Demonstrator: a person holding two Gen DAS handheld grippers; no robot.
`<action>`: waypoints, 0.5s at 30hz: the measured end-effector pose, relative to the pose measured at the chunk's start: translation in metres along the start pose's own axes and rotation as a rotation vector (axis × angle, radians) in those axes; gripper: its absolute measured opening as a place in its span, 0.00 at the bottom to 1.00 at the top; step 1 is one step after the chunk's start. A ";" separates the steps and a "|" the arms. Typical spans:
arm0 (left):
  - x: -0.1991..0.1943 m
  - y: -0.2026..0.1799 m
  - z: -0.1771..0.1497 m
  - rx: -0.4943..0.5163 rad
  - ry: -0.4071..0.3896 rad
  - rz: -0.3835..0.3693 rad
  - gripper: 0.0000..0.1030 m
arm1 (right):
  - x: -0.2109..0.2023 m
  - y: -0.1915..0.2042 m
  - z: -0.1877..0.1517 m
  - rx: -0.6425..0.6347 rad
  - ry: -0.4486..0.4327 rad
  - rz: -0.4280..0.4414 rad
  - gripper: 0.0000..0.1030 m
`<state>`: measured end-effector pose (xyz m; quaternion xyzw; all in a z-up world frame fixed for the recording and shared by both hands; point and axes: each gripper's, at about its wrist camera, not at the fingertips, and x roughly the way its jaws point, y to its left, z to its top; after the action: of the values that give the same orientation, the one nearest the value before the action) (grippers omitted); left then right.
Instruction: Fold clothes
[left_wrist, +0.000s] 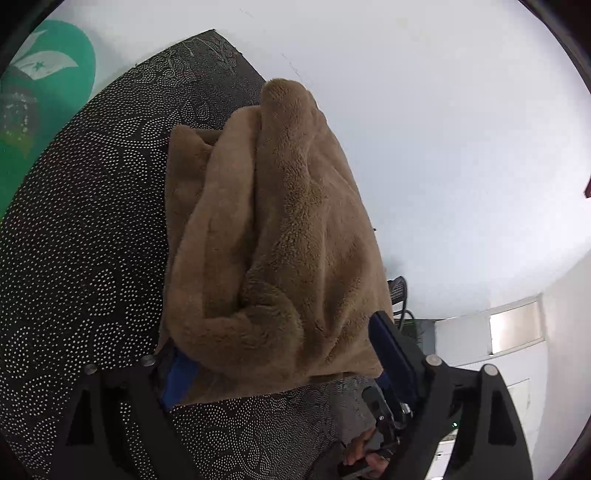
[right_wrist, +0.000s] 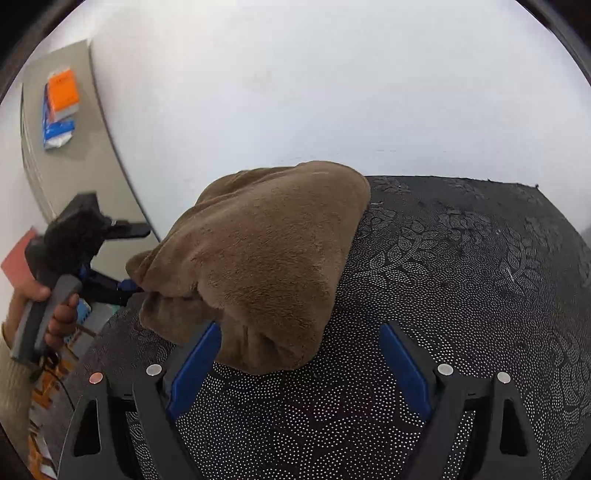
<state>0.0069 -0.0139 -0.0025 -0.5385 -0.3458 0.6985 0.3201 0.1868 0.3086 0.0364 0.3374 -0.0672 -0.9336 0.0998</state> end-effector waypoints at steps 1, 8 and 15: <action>0.003 -0.002 0.001 -0.007 -0.003 0.004 0.91 | 0.001 0.001 0.000 -0.006 0.004 -0.005 0.87; 0.034 -0.028 0.015 -0.014 -0.022 0.044 0.93 | 0.004 0.007 0.004 -0.030 0.020 -0.008 0.87; 0.053 -0.038 0.015 -0.029 -0.041 0.050 0.53 | 0.035 0.027 0.008 -0.181 0.081 -0.100 0.87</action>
<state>-0.0162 0.0483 0.0036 -0.5372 -0.3489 0.7121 0.2874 0.1592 0.2745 0.0262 0.3674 0.0384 -0.9253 0.0857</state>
